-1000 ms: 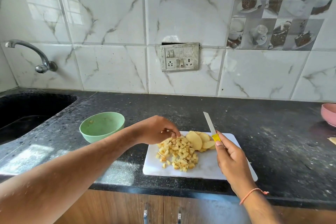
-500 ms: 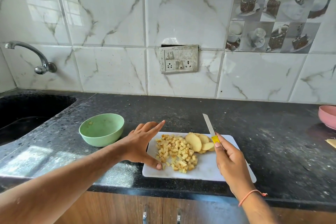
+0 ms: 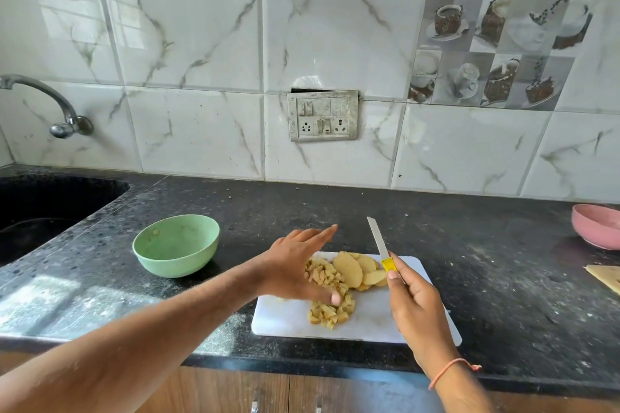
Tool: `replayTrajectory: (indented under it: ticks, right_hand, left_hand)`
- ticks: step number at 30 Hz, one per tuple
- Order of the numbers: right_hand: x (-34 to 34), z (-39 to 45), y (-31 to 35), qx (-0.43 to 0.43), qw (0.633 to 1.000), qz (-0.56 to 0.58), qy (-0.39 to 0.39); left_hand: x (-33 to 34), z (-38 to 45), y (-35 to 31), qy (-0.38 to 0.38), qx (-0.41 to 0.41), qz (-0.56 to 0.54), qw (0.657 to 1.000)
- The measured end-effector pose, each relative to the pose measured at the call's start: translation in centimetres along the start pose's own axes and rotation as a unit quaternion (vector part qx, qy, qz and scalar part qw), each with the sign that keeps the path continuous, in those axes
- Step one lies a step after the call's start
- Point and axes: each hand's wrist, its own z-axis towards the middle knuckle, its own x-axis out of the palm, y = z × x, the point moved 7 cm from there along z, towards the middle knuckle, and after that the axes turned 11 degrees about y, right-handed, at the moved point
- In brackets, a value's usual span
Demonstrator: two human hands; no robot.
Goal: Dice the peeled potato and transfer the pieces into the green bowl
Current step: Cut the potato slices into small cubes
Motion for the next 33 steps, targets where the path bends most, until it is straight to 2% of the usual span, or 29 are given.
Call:
replayTrajectory:
  ticks: [4, 11, 17, 20, 25, 33]
  right_hand:
    - [0.0, 0.1, -0.1, -0.002, 1.0, 0.002, -0.001]
    - [0.0, 0.2, -0.5, 0.005, 1.0, 0.018, -0.012]
    - [-0.1, 0.0, 0.0, 0.004, 0.998, 0.054, -0.013]
    - [-0.1, 0.0, -0.1, 0.006, 0.998, 0.065, -0.01]
    - [-0.1, 0.0, -0.2, 0.01, 0.997, 0.075, -0.008]
    - [-0.3, -0.1, 0.0, 0.003, 0.997, 0.071, -0.014]
  left_hand:
    - [1.4, -0.2, -2.3, -0.009, 0.014, 0.092, 0.996]
    - [1.3, 0.9, -1.7, -0.06, 0.002, 0.127, 0.99]
    - [-0.5, 2.8, 0.1, -0.081, -0.009, -0.035, 0.996]
    - [-0.9, 4.0, 0.5, -0.043, -0.03, -0.053, 0.997]
    - [-1.1, 5.3, -1.1, 0.021, -0.001, 0.032, 0.999]
    - [-2.5, 5.6, -2.2, -0.048, 0.007, 0.145, 0.988]
